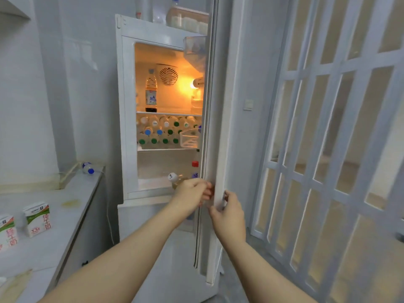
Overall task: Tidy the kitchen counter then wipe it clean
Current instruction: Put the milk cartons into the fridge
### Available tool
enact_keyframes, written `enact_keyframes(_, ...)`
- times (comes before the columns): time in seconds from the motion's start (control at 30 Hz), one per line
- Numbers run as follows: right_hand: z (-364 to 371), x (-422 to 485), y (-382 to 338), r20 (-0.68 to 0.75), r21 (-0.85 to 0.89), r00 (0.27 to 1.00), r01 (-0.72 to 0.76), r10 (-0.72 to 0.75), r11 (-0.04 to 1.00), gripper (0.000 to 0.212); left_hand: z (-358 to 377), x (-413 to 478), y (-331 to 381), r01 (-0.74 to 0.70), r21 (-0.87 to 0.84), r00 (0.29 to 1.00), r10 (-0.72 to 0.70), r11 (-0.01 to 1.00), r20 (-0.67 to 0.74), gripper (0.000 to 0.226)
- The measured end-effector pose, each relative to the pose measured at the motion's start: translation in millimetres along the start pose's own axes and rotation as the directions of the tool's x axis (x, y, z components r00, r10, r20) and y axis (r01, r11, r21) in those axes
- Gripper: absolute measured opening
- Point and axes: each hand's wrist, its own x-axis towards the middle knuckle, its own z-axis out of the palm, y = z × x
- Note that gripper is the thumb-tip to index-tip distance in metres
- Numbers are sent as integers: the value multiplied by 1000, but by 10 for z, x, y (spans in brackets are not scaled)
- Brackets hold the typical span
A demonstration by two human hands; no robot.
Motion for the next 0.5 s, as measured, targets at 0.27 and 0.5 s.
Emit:
enact_keyframes(0.27,-914,48,541,-138,-40,982,-139,133,989,28,924,-185,-24,-88,161,994,78,983,71,21)
enact_keyframes(0.5,-1472,105,935,-199,102,932,-288,304,952,35,1395,-318,-82,-39,232,997,23,972,71,24)
